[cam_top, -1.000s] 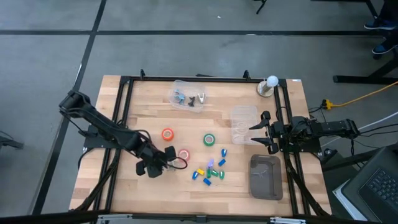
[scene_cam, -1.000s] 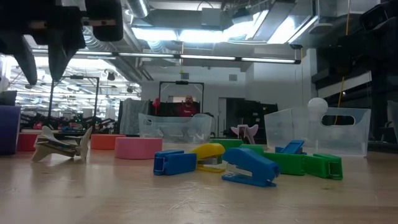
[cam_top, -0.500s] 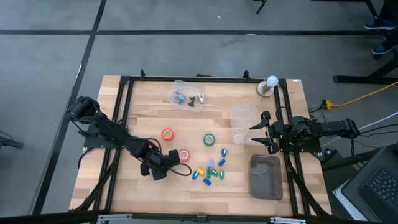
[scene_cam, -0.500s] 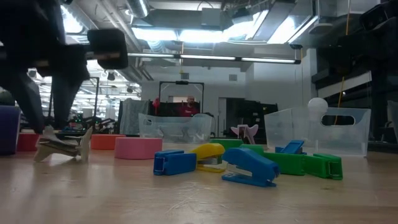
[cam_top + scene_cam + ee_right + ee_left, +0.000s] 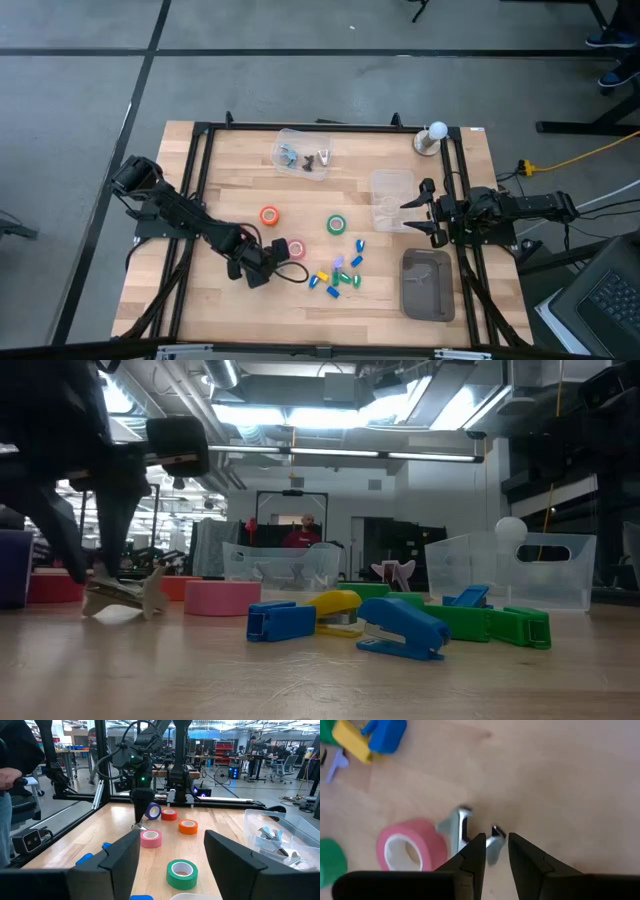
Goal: Pick and place Stapler, Stapler remover, tape
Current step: Put the grey stapler remover into the top transparent bin
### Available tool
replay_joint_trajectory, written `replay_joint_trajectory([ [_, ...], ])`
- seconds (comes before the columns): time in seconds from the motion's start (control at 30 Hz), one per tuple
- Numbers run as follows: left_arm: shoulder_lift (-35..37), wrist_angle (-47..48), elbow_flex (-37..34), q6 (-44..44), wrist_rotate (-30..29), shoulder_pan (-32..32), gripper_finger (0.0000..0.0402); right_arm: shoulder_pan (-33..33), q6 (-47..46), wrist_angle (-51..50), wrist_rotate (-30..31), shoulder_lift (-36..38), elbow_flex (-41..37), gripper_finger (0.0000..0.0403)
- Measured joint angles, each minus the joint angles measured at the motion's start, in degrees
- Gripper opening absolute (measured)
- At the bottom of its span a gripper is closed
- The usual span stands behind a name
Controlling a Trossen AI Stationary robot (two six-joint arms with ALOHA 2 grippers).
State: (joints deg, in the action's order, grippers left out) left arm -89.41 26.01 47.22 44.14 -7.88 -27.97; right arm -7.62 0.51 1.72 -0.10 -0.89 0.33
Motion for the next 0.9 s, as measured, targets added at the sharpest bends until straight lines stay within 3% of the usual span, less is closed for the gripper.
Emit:
replay_joint_trajectory([
  [0.2,0.0,3.8,0.0,-1.1,-2.3,0.0,0.0079,0.0,0.0,0.0,0.0,0.0,0.0,0.0225],
  [0.4,0.1,4.2,0.0,5.2,-7.6,0.3,0.0079,0.0,0.0,0.0,0.0,0.0,0.0,0.0225],
  [0.9,0.1,4.1,0.0,4.4,-0.9,-1.1,0.0079,0.0,0.0,0.0,0.0,0.0,0.0,0.0225],
])
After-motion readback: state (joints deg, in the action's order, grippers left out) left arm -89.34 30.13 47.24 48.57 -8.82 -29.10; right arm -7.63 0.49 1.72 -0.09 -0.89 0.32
